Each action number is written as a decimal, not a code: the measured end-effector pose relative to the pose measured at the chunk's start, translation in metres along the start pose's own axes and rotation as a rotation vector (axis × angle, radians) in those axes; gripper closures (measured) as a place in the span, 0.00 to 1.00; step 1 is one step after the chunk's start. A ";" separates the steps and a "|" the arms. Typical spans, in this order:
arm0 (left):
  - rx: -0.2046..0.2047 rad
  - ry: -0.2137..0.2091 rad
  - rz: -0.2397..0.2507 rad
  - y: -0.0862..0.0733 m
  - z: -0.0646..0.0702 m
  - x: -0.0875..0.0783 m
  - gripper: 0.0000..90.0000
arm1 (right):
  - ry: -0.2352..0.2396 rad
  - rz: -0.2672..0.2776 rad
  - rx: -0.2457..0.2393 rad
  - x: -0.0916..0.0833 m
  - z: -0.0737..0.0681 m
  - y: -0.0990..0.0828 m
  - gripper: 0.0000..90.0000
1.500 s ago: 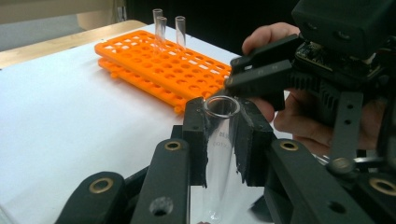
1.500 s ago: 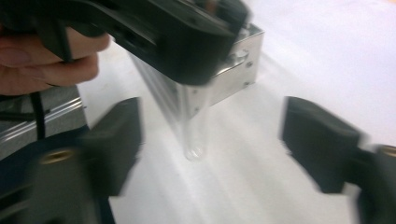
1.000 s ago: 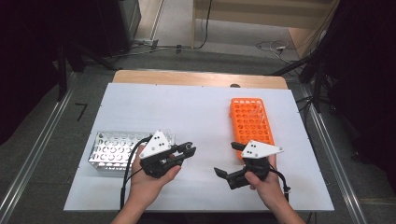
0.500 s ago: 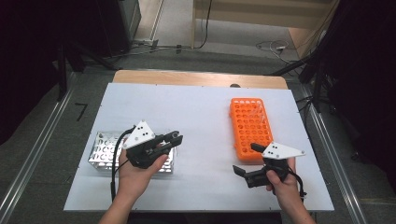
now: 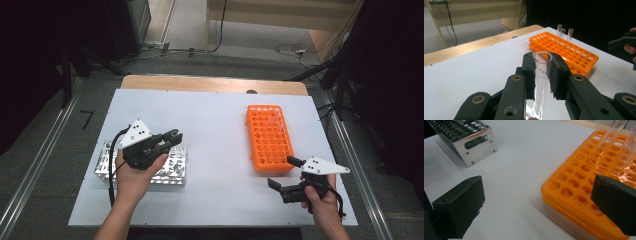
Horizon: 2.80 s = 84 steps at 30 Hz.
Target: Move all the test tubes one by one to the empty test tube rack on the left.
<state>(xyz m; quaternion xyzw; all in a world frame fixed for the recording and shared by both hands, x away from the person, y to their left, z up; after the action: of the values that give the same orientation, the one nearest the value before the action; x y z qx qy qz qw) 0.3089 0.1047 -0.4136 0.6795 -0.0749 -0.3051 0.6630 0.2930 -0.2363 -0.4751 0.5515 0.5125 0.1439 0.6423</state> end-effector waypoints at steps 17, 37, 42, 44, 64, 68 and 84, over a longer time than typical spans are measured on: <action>-0.029 0.080 -0.003 -0.007 -0.034 0.007 0.84 | -0.038 0.022 0.043 -0.010 0.030 -0.011 0.00; -0.026 0.112 -0.044 -0.034 -0.037 0.029 0.84 | -0.033 0.020 0.042 -0.009 0.031 -0.011 0.00; -0.011 0.120 -0.062 -0.041 -0.035 0.033 0.84 | -0.033 0.016 0.041 -0.008 0.031 -0.012 0.00; -0.006 0.121 -0.067 -0.042 -0.034 0.034 0.84 | -0.033 0.016 0.043 -0.008 0.030 -0.012 0.00; -0.038 0.110 -0.199 -0.053 -0.033 0.038 0.81 | -0.041 -0.002 0.037 -0.005 0.030 -0.013 0.00; -0.050 0.085 -0.189 -0.052 -0.032 0.037 0.78 | -0.042 -0.003 0.038 -0.005 0.031 -0.014 0.00; -0.085 -0.005 -0.126 -0.044 -0.015 0.014 0.36 | -0.049 -0.003 0.054 -0.005 0.034 -0.011 0.00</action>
<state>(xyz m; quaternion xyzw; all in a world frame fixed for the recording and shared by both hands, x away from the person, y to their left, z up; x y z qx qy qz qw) 0.3146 0.1155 -0.4603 0.6533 -0.0206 -0.3510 0.6705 0.3147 -0.2632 -0.4867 0.5710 0.5013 0.1155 0.6398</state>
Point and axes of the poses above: each handheld gripper's, and its own axes: x roughly forward along the jaws, y roughly out of its top, z roughly to its right, the point moved 8 cm from there along x, roughly forward along the jaws, and after that the axes turned 9 degrees about y, right-handed, at the moved point
